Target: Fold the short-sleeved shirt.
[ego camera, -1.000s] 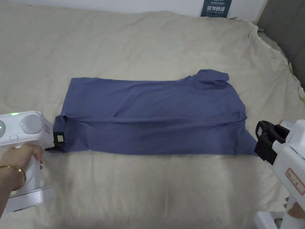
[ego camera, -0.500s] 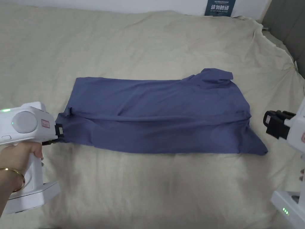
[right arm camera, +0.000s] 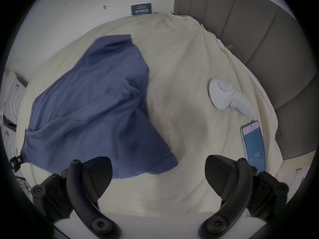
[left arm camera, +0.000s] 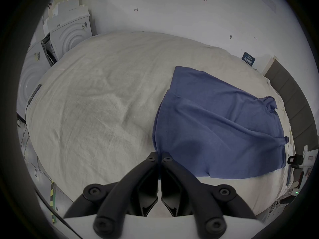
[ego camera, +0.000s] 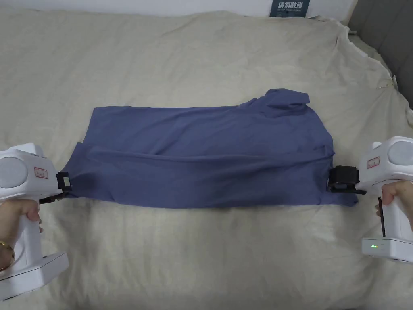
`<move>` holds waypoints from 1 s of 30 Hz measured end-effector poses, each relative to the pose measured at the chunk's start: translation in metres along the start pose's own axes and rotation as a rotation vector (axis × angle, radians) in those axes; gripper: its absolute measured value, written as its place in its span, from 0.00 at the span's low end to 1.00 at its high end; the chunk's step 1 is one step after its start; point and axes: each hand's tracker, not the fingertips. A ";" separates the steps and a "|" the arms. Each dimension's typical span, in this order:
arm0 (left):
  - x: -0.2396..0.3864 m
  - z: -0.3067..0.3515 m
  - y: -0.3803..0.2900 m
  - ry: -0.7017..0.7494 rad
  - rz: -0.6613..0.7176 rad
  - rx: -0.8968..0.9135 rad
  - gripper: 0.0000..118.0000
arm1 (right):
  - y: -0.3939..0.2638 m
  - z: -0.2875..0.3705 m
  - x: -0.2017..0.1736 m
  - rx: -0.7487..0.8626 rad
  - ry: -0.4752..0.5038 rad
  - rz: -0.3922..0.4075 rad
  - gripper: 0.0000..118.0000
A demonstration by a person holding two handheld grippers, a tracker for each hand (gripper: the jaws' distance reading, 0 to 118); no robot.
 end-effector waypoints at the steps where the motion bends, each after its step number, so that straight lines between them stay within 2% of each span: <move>1: 0.000 -0.002 0.000 0.003 0.001 -0.005 0.00 | 0.000 -0.008 0.004 0.003 -0.002 -0.018 0.87; 3: -0.001 -0.007 0.000 0.008 -0.002 -0.012 0.00 | 0.000 -0.015 0.006 -0.004 0.006 -0.047 0.71; 5: -0.001 -0.011 -0.001 0.014 -0.003 -0.018 0.00 | -0.002 -0.017 0.003 -0.005 0.029 -0.053 0.39; 7: -0.001 -0.014 -0.002 0.020 0.000 -0.031 0.00 | -0.003 -0.019 -0.001 -0.019 0.074 -0.031 0.16; 8: -0.001 -0.016 -0.002 0.021 0.003 -0.037 0.00 | -0.003 -0.019 -0.003 -0.024 0.074 -0.030 0.09; 11: -0.006 -0.016 -0.001 0.018 0.036 -0.051 0.00 | 0.009 -0.017 0.006 -0.041 0.075 0.012 0.07; 14: -0.012 -0.005 0.004 0.017 0.078 -0.054 0.00 | 0.010 0.013 0.011 -0.033 0.119 0.006 0.07; 17: -0.024 0.015 0.010 -0.047 0.141 -0.031 0.00 | 0.013 0.053 0.027 0.013 0.186 -0.022 0.07; 20: -0.034 0.040 0.005 -0.045 0.124 -0.001 0.00 | 0.002 0.091 0.042 0.046 0.220 -0.021 0.07; 23: -0.052 0.068 -0.015 -0.096 0.137 0.023 0.00 | -0.023 0.120 0.057 0.094 0.245 -0.015 0.07; 27: -0.074 0.089 -0.059 -0.119 0.165 0.020 0.00 | -0.078 0.131 0.071 0.098 0.297 -0.074 0.07; 30: -0.083 0.084 -0.093 -0.093 0.160 -0.022 0.00 | -0.116 0.116 0.072 0.053 0.269 -0.079 0.07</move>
